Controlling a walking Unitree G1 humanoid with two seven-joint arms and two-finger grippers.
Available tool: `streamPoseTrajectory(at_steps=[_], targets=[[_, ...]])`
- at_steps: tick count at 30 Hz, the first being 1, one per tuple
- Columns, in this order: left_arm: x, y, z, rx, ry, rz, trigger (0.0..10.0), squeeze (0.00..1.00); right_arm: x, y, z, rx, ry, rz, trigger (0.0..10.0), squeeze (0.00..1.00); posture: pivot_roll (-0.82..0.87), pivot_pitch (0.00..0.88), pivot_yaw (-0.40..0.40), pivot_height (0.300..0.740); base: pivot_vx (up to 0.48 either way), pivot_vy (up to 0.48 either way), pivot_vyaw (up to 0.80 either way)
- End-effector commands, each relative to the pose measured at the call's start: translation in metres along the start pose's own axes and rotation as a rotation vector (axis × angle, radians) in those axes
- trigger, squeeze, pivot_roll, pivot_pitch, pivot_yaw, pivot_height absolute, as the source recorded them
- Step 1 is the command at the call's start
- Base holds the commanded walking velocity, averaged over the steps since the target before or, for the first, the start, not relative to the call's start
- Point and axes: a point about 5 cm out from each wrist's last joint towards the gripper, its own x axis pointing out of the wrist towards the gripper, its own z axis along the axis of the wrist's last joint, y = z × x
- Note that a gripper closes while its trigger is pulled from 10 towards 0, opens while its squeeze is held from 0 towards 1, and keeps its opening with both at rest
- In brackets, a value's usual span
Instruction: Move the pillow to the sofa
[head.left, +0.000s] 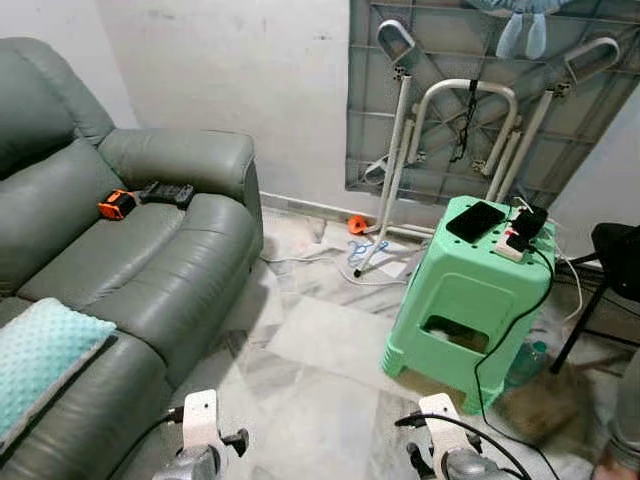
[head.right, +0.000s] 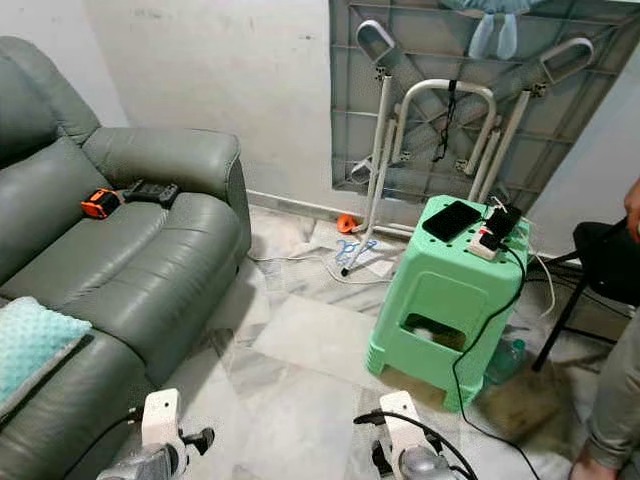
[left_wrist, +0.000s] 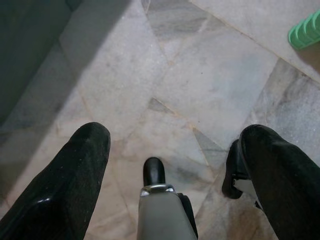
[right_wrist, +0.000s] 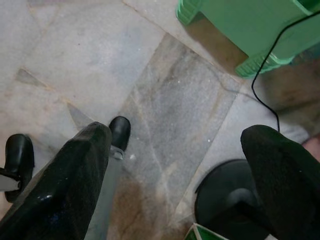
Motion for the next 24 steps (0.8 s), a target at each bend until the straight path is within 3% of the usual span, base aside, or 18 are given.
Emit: streamPoseTrajectory(at_steps=[1, 24], targets=[[0.0002, -0.0001, 0.0065, 0.018, -0.020, -0.005, 10.0, 0.00, 0.0003, -0.0006, 0.0051, -0.012, -0.014, -0.002, 10.0, 0.00, -0.12, 0.000, 0.031, 0.740, 0.412, 0.000, 0.00], [0.0001, 0.0016, 0.0062, 0.024, -0.018, -0.003, 10.0, 0.00, 0.0004, 0.0009, 0.0047, -0.040, -0.004, 0.007, 10.0, 0.00, -0.12, 0.000, 0.035, 0.740, 0.468, 0.000, 0.00]])
